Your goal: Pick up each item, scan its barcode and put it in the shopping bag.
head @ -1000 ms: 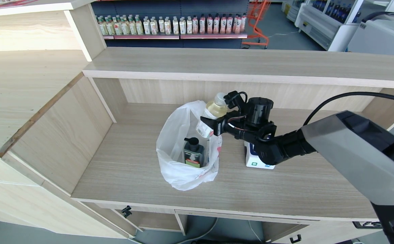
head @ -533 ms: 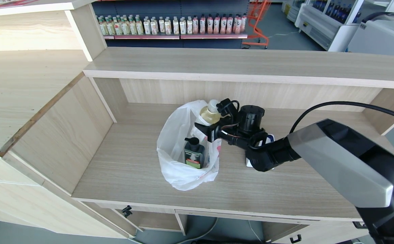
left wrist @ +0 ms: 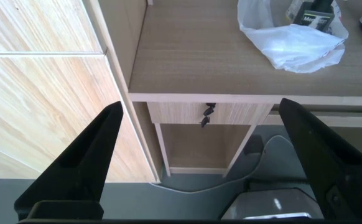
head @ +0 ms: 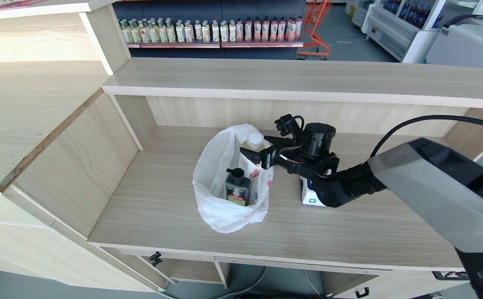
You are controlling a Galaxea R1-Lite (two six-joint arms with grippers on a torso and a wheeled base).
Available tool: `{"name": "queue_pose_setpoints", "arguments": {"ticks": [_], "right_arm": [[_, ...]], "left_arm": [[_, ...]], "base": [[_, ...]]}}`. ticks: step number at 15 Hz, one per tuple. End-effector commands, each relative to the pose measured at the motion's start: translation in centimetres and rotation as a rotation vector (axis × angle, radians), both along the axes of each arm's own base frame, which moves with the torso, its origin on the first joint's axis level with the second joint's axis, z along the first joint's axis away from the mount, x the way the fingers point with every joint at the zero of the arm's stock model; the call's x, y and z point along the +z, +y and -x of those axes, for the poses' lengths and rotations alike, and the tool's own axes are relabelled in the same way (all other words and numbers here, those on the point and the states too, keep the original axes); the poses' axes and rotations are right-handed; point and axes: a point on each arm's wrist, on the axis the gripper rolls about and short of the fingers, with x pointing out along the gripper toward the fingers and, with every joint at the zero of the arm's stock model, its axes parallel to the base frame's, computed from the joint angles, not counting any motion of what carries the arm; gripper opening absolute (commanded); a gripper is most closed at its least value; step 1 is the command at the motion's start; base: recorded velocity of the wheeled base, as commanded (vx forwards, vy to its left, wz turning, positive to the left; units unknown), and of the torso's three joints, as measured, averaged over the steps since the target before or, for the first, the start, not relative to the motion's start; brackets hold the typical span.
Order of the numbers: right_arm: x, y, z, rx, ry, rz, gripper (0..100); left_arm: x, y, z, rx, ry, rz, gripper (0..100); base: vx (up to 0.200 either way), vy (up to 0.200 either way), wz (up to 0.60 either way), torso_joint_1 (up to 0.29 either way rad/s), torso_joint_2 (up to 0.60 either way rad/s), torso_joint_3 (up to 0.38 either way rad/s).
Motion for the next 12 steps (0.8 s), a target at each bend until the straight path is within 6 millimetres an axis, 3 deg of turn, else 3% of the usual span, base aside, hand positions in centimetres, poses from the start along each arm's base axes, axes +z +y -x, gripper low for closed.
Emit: {"name": "queue_pose_setpoints", "arguments": {"ticks": [1, 2, 4, 7, 9, 12], "right_arm": [[5.8, -3.6, 4.7, -0.016, 0.057, -0.106, 100], [6.6, -4.7, 6.0, -0.024, 0.079, -0.121, 100], [8.5, -9.2, 11.3, -0.081, 0.109, -0.133, 100], [9.5, -13.8, 18.6, -0.106, 0.105, -0.132, 100], [8.8, -15.4, 22.7, -0.126, 0.108, -0.128, 100], [5.3, -18.7, 28.8, -0.219, 0.168, -0.086, 100]], "left_arm": [[0.0, 0.0, 0.0, 0.0, 0.001, 0.0, 100], [0.0, 0.0, 0.0, 0.0, 0.003, 0.0, 100], [0.0, 0.0, 0.0, 0.0, 0.001, 0.0, 100], [0.0, 0.0, 0.0, 0.0, 0.001, 0.0, 100], [0.0, 0.0, 0.0, 0.0, 0.001, 0.0, 100], [0.0, 0.0, 0.0, 0.0, 0.001, 0.0, 100]], "base": [[0.0, 0.0, 0.0, 0.0, 0.0, 0.0], [0.0, 0.0, 0.0, 0.0, 0.0, 0.0], [0.0, 0.0, 0.0, 0.0, 0.0, 0.0], [0.0, 0.0, 0.0, 0.0, 0.0, 0.0], [0.0, 0.0, 0.0, 0.0, 0.0, 0.0], [0.0, 0.0, 0.0, 0.0, 0.0, 0.0]]}}
